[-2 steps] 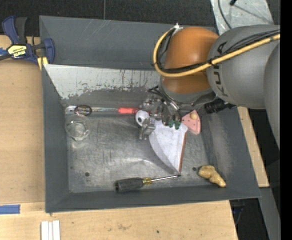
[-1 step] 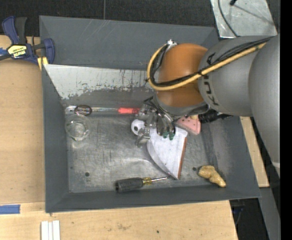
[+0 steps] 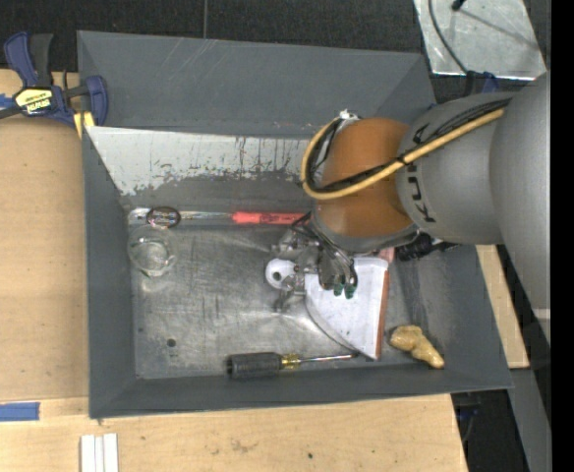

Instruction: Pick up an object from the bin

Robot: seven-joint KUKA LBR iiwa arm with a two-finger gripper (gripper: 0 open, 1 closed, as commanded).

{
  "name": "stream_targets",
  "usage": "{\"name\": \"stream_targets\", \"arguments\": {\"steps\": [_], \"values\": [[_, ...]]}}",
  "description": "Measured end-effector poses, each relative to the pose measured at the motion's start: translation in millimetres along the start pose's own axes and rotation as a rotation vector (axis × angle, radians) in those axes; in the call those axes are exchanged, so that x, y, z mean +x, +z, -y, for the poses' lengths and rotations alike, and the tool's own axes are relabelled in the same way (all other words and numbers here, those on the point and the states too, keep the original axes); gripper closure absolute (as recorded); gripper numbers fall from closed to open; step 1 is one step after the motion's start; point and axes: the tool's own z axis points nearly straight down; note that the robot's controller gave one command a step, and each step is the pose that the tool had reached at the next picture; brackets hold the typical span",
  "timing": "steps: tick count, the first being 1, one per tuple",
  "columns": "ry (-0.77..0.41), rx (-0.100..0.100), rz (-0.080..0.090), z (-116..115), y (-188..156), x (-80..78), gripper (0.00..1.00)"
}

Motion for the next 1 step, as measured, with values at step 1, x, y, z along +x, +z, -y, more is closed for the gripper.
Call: {"name": "stream_targets", "arguments": {"steps": [1], "values": [[0.100, 0.000, 0.005, -42.6, -154.4, -30.9, 1.00]]}}
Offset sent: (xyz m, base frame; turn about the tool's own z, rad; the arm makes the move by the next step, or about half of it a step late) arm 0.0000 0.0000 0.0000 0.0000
